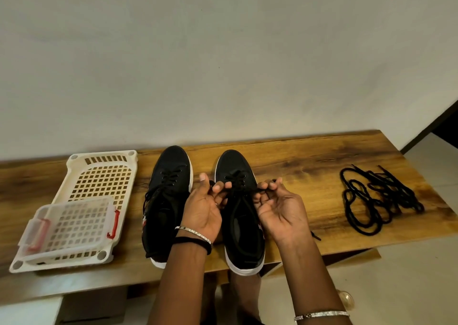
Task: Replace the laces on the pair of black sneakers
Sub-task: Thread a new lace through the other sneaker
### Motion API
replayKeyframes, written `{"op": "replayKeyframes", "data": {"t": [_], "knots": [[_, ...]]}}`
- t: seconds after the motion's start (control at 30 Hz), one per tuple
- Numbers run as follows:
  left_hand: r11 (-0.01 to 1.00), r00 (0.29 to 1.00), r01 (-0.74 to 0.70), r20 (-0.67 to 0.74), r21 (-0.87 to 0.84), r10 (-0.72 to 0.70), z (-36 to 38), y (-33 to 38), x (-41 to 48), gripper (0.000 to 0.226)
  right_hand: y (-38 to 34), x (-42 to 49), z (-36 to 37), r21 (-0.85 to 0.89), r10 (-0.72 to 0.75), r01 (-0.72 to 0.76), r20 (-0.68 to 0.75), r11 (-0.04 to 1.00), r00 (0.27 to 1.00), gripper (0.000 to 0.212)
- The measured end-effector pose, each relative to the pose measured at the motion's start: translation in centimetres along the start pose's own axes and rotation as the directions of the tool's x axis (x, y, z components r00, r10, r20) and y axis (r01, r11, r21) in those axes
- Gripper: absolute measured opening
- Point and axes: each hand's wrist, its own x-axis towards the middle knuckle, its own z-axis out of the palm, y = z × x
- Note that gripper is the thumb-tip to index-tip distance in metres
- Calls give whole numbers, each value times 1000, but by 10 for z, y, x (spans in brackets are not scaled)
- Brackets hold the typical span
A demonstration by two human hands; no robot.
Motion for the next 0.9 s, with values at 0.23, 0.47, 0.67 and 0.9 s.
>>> {"op": "replayKeyframes", "data": {"t": [0.23,0.47,0.67,0.9], "knots": [[961,995,-97,-50,-260,87,15,-8,-2,27,9,2,2,88,-122,118,51,989,991,10],[939,945,-327,25,102,327,21,-11,4,31,6,3,1,-110,-171,181,97,977,981,29],[805,888,-459,186,376,420,12,-13,8,30,6,-6,1,-538,-334,434,277,723,901,25],[549,789,-603,333,579,516,12,-14,4,27,11,-6,-5,-732,-417,646,529,217,739,24]]}}
